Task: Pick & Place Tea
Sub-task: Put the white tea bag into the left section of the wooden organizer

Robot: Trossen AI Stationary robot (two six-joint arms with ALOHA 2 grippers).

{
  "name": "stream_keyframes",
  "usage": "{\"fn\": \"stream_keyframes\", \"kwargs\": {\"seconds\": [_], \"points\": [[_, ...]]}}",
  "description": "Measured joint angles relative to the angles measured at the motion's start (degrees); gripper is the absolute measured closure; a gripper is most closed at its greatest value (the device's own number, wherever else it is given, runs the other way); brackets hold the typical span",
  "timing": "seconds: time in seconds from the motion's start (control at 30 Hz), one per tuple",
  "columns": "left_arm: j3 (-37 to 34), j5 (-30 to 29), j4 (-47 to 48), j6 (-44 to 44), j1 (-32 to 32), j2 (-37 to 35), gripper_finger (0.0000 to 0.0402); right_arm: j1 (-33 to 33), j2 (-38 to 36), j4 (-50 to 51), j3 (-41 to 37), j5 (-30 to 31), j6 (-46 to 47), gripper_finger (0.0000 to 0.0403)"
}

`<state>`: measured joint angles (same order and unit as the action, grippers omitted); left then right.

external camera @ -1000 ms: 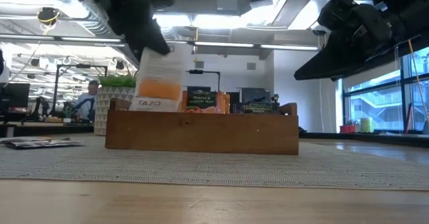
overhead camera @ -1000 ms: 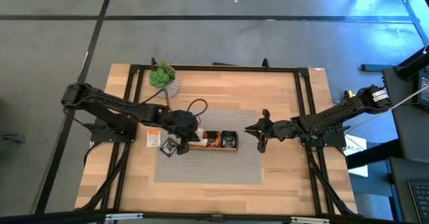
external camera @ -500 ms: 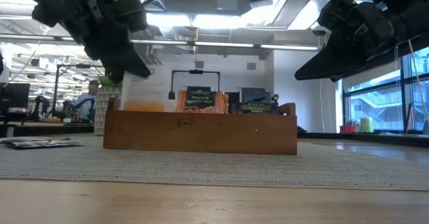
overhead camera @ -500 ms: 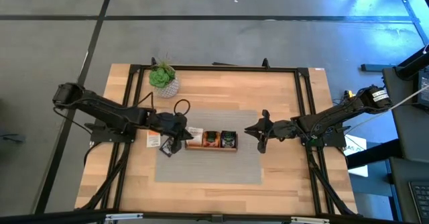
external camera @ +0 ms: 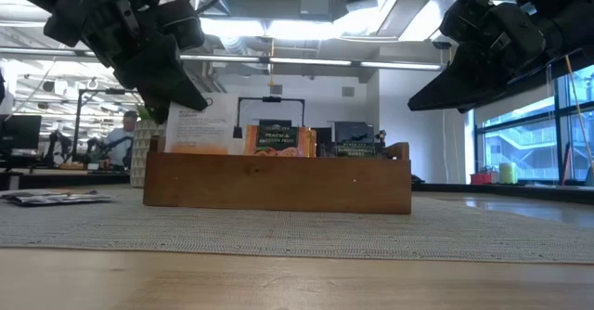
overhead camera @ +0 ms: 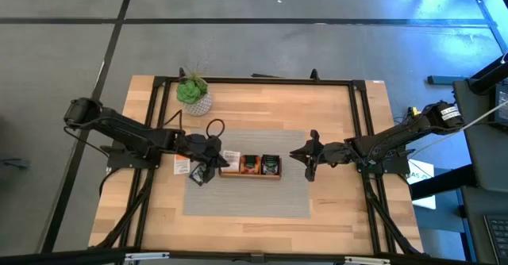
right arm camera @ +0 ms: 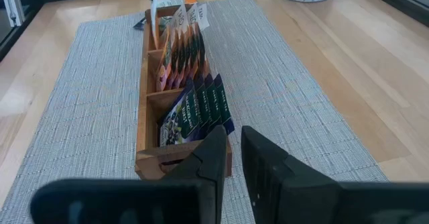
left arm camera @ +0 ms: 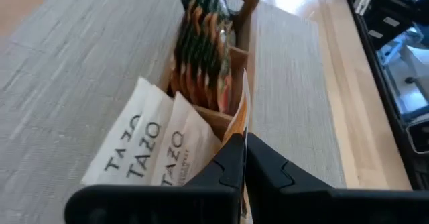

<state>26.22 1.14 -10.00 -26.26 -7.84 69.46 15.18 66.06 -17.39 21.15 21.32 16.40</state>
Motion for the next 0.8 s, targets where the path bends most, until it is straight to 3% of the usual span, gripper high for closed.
{"fn": "stream_keyframes", "kwargs": {"seconds": [0.8], "points": [[0.07,1.33,-2.4,-2.1,2.42,6.73,0.0397,0.0,0.0,-0.4,0.0,0.06,-0.25,0.0352]]}}
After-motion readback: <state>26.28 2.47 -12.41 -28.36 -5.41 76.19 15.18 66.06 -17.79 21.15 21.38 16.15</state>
